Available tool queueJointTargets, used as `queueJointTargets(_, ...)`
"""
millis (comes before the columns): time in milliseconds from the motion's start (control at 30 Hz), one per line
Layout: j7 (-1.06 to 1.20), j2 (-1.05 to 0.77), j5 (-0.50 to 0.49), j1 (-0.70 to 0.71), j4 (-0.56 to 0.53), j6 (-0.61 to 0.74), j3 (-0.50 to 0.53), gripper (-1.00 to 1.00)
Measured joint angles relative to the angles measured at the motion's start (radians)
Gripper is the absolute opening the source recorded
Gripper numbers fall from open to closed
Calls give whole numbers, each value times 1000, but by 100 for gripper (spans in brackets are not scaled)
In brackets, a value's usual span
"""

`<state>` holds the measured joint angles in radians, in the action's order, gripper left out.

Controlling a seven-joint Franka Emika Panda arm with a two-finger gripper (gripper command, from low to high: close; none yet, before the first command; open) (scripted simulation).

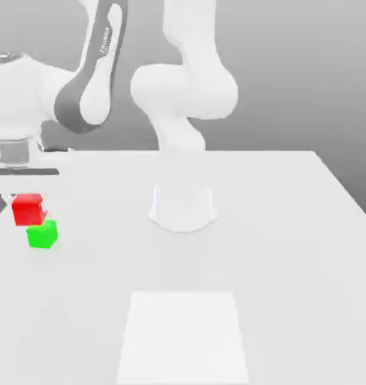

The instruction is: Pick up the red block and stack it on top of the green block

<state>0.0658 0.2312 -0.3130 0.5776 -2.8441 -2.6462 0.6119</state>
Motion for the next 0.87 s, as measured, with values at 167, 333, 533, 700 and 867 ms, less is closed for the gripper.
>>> queueJointTargets(167,36,-12,10,60,-21,-33,76,-100)
queueJointTargets(333,82,-73,76,21,-22,-96,106,-100)
queueJointTargets(533,172,-160,207,-34,-22,-172,129,-100)
queueJointTargets(700,291,-241,377,-65,-21,-229,110,-100)
queueJointTargets(867,401,-306,530,-47,-17,-268,54,100)
